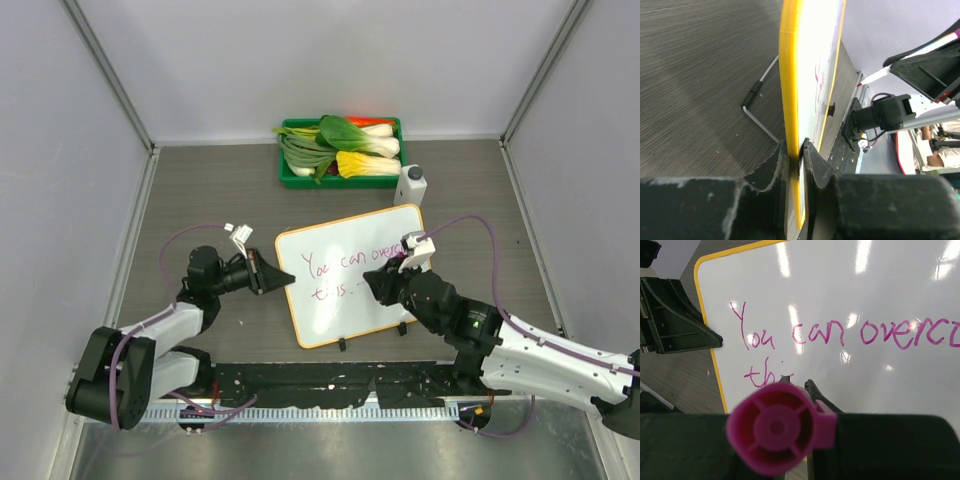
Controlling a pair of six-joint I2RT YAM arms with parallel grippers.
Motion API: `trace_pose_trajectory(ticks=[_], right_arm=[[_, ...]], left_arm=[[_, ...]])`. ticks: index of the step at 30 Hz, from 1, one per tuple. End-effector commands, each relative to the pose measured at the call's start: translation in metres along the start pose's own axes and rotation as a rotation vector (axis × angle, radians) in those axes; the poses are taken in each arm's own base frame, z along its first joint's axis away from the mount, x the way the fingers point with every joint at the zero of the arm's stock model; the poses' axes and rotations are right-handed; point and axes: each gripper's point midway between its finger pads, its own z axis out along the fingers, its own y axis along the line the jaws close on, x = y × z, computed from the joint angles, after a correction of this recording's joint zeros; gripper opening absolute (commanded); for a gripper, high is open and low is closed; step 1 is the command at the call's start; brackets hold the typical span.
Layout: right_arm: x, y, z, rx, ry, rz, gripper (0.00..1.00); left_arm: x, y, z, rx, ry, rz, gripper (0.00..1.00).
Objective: Write a sentence on the whiteboard
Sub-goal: Put down the whiteboard on the whiteboard stand, then put down the whiteboard marker without the cap at the corner of the board.
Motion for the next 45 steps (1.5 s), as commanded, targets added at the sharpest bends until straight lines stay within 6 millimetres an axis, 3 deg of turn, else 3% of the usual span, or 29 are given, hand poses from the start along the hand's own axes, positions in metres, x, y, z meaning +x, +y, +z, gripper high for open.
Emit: trace_pose_trajectory(ticks=[1, 3, 7, 9, 15, 22, 30, 36, 39, 43, 45], right_arm=[[-0.015, 0.007, -0.005, -0.017, -0.032, 0.057, 0.01], [-0.014, 0.005, -0.007, -0.019, -0.034, 0.069, 0.01], [-0.006, -0.002, -0.009, 0.003, -0.016, 0.075, 0.01], [-0.002, -0.005, -0.011, 0.006, -0.005, 0.082, 0.01], [0.004, -0.01, -0.019, 0.013, 0.015, 0.114, 0.01], [0.022, -0.011, -0.034, 0.002, 0.107, 0.191, 0.01], [0.07, -0.016, -0.054, 0.028, 0.303, 0.382, 0.01], [0.118, -0.026, -0.072, 0.082, 0.464, 0.559, 0.01], [0.132, -0.034, -0.083, 0.114, 0.5, 0.636, 0.02], [0.146, -0.05, -0.092, 0.161, 0.506, 0.69, 0.13], [0.147, -0.055, -0.095, 0.172, 0.492, 0.72, 0.26]], left_arm=[[-0.001, 0.011, -0.003, -0.059, -0.033, 0.064, 0.2], [-0.002, 0.009, -0.004, -0.059, -0.04, 0.066, 0.28], [-0.01, 0.001, -0.007, -0.059, -0.083, 0.06, 0.65], [-0.017, -0.007, -0.009, -0.047, -0.116, 0.068, 0.77], [-0.042, -0.026, -0.024, -0.09, -0.243, 0.079, 1.0], [-0.069, -0.035, -0.047, -0.247, -0.339, 0.049, 1.0], [-0.096, -0.045, -0.081, -0.43, -0.455, 0.009, 1.0], [-0.112, -0.046, -0.084, -0.503, -0.451, -0.037, 1.0], [-0.118, -0.043, -0.082, -0.533, -0.442, -0.043, 1.0], [-0.121, -0.041, -0.084, -0.566, -0.433, -0.057, 1.0], [-0.121, -0.04, -0.085, -0.578, -0.431, -0.064, 1.0]])
